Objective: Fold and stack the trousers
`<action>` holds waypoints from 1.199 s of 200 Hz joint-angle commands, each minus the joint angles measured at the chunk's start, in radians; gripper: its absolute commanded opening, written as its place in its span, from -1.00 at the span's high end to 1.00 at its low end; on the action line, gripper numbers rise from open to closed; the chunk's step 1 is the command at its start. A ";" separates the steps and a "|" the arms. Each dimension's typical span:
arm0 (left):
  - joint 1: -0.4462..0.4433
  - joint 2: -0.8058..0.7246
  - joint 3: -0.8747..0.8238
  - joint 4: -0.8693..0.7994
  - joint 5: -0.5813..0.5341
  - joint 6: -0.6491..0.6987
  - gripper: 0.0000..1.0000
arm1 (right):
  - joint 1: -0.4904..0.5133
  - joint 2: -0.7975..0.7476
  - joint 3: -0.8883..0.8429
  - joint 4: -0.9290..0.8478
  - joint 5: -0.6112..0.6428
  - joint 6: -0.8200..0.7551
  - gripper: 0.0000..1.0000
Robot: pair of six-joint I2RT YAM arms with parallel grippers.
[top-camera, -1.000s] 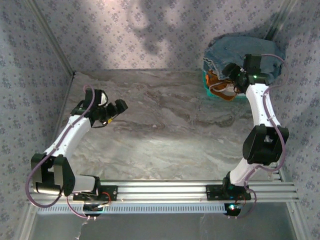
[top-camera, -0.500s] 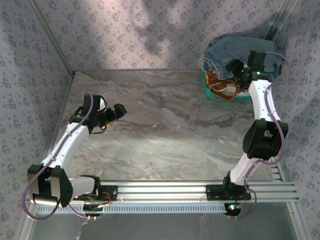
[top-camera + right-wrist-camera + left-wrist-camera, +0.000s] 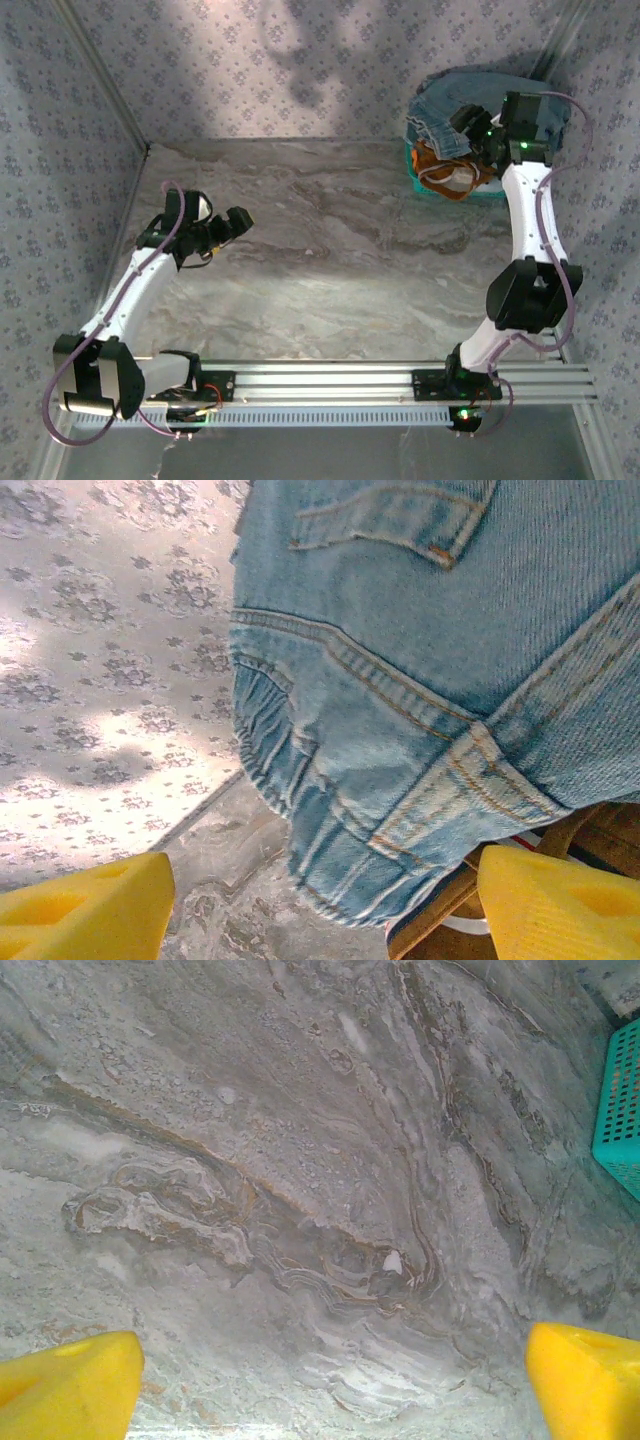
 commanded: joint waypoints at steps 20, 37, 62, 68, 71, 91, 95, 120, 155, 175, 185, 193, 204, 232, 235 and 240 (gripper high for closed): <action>-0.009 -0.014 -0.006 0.016 0.009 0.001 -0.95 | -0.050 0.037 -0.041 -0.034 -0.033 0.030 -0.63; -0.010 -0.012 -0.014 0.016 0.014 -0.001 -0.95 | -0.066 0.067 -0.054 -0.008 -0.073 0.059 -0.63; -0.017 -0.013 -0.020 0.018 0.019 -0.004 -0.95 | -0.067 0.141 0.015 0.038 -0.051 0.070 -0.47; -0.025 -0.017 -0.023 0.026 0.017 0.000 -0.95 | -0.066 0.168 0.047 0.043 -0.063 0.073 -0.36; -0.033 -0.020 -0.024 0.029 0.015 0.003 -0.95 | -0.066 0.182 0.064 0.041 -0.066 0.074 -0.33; -0.087 -0.038 -0.018 0.037 -0.021 0.025 -0.96 | -0.043 0.255 0.156 0.019 -0.037 0.070 -0.28; -0.097 -0.041 -0.016 0.035 -0.031 0.029 -0.97 | -0.039 0.267 0.167 0.017 -0.035 0.068 -0.27; -0.127 -0.040 -0.017 0.029 -0.059 0.036 -0.98 | -0.027 0.291 0.181 0.018 -0.026 0.061 -0.23; -0.128 -0.027 -0.016 0.009 -0.076 0.032 -0.98 | -0.025 0.294 0.217 0.001 -0.017 0.027 0.57; -0.130 -0.027 -0.005 0.000 -0.082 0.031 -0.98 | -0.009 0.271 0.252 -0.039 -0.006 -0.012 0.98; -0.130 -0.030 0.005 -0.011 -0.087 0.032 -0.97 | 0.004 0.240 0.251 -0.038 -0.003 -0.031 1.00; -0.131 -0.036 0.013 -0.021 -0.091 0.033 -0.97 | 0.020 0.214 0.253 -0.038 0.005 -0.050 1.00; -0.130 -0.050 0.023 -0.034 -0.104 0.036 -0.97 | 0.039 0.176 0.262 -0.041 0.008 -0.056 1.00; -0.128 -0.101 0.046 -0.069 -0.163 0.042 -0.95 | 0.098 0.071 0.278 -0.042 0.003 -0.117 1.00; -0.129 -0.107 0.049 -0.074 -0.169 0.044 -0.95 | 0.106 0.061 0.280 -0.042 0.000 -0.120 1.00; -0.129 -0.116 0.056 -0.080 -0.180 0.045 -0.95 | 0.120 0.042 0.285 -0.042 -0.004 -0.125 1.00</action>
